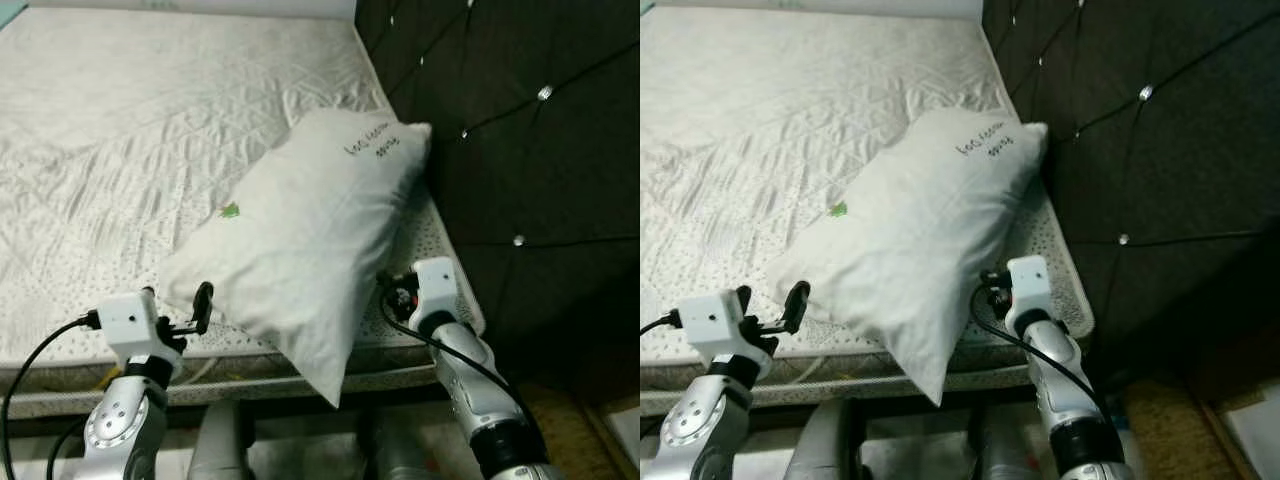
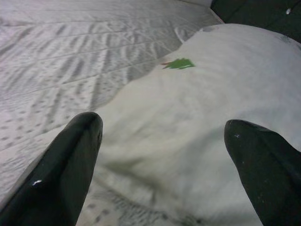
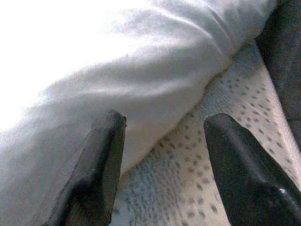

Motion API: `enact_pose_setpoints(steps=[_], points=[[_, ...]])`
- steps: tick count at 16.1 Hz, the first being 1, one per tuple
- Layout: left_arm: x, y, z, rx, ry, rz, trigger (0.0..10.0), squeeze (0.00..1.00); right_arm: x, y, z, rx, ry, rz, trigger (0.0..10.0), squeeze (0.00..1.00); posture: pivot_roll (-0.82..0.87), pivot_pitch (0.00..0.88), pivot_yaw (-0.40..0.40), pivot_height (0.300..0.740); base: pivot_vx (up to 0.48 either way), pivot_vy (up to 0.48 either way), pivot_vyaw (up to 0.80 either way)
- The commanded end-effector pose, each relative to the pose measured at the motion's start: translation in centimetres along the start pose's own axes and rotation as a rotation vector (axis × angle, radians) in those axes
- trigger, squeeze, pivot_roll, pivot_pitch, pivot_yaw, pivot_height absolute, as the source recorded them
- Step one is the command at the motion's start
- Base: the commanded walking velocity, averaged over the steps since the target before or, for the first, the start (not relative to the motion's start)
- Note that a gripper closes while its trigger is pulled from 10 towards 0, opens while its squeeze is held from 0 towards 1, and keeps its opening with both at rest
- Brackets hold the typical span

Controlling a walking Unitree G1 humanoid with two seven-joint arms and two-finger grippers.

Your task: Clean up the room

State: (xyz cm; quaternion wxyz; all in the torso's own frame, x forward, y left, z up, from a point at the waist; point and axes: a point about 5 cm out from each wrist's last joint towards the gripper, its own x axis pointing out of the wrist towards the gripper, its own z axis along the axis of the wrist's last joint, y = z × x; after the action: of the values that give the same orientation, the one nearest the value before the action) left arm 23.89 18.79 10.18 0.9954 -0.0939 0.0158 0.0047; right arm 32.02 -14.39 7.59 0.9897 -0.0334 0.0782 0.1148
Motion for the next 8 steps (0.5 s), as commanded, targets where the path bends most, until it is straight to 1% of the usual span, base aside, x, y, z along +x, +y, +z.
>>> enact_pose_setpoints(steps=[1, 8], points=[[-0.06, -0.65, -0.46, -0.009, 0.024, -0.017, 10.0, 0.0, -0.62, -1.43, -0.65, -0.014, 0.024, -0.036, 10.0, 0.0, 0.08, 0.156, -0.057, 0.598, 0.0, 0.0, 0.0], [0.18, -0.64, -0.57, 0.0, 0.034, -0.01, 10.0, 0.0, -0.4, -1.27, -0.62, -0.018, 0.023, -0.024, 10.0, 0.0, 0.08, 0.152, -0.057, 0.598, 0.0, 0.0, 0.0]])
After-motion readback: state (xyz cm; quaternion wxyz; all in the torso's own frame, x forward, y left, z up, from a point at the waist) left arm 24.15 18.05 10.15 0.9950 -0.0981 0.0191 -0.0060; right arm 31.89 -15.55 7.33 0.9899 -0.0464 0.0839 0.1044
